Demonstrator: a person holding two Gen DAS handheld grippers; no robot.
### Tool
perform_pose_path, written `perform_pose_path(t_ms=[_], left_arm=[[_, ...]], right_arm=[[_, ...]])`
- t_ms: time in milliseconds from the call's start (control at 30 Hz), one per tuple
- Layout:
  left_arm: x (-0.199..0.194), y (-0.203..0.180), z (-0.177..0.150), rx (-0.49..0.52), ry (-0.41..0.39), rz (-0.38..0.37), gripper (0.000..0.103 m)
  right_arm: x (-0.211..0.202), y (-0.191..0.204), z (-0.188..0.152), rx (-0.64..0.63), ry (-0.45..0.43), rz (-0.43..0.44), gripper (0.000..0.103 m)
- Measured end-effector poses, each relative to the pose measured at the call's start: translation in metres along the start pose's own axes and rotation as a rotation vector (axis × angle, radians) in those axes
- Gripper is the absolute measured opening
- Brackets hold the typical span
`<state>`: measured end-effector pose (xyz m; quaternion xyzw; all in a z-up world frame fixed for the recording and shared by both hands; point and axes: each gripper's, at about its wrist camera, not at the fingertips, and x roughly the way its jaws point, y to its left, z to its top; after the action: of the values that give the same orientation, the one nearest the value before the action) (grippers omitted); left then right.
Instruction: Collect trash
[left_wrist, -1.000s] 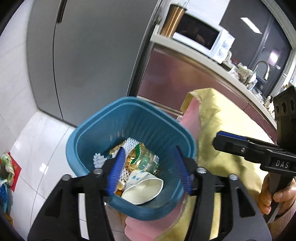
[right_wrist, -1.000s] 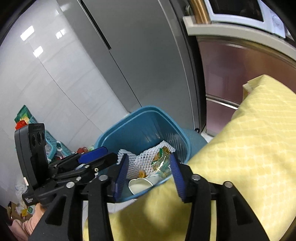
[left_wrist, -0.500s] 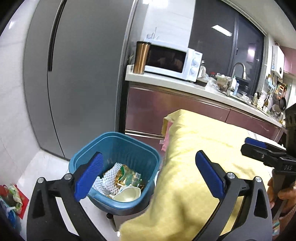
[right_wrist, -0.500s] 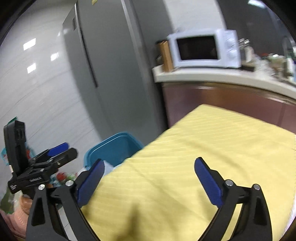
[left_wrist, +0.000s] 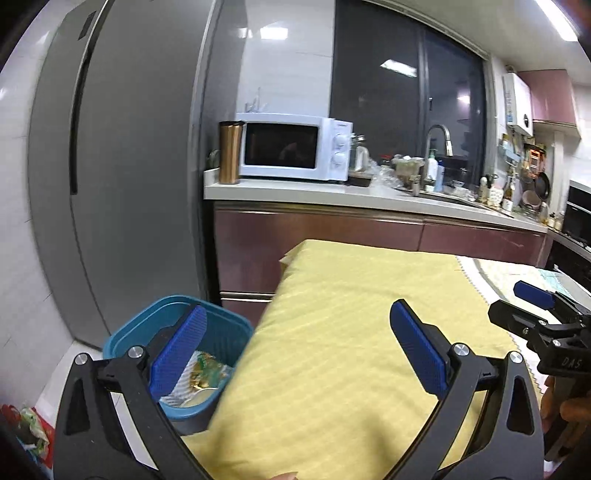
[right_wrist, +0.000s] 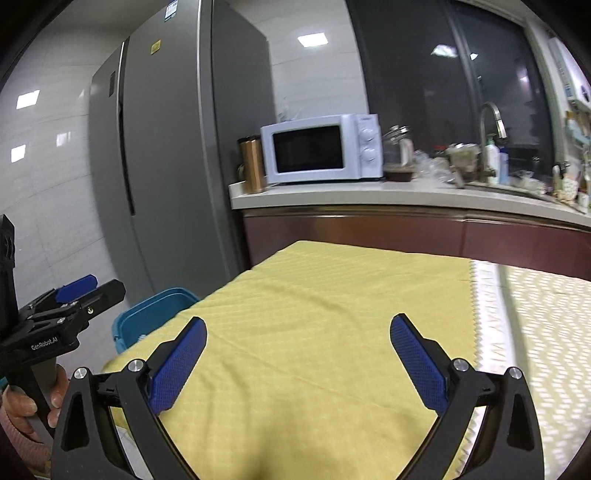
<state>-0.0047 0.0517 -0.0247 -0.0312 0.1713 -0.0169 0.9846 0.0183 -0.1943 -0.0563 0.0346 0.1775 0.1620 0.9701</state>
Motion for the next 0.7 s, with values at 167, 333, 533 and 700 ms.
perform_pose_path(t_ms=[167, 333, 533, 700], left_arm=[[-0.011, -0.019, -0.003, 0.025, -0.030, -0.013, 0.097], [-0.017, -0.037, -0.007, 0.043, -0.049, -0.025, 0.097], [-0.028, -0.050, -0.008, 0.077, -0.088, -0.035, 0.097], [-0.033, -0.055, -0.010, 0.078, -0.096, -0.041, 0.097]], right_arm=[[-0.021, -0.013, -0.008, 0.020, -0.039, -0.051, 0.096], [-0.036, -0.022, -0.013, 0.027, -0.057, -0.089, 0.096], [-0.046, -0.029, -0.015, 0.043, -0.085, -0.119, 0.096], [-0.052, -0.030, -0.016, 0.048, -0.105, -0.133, 0.096]])
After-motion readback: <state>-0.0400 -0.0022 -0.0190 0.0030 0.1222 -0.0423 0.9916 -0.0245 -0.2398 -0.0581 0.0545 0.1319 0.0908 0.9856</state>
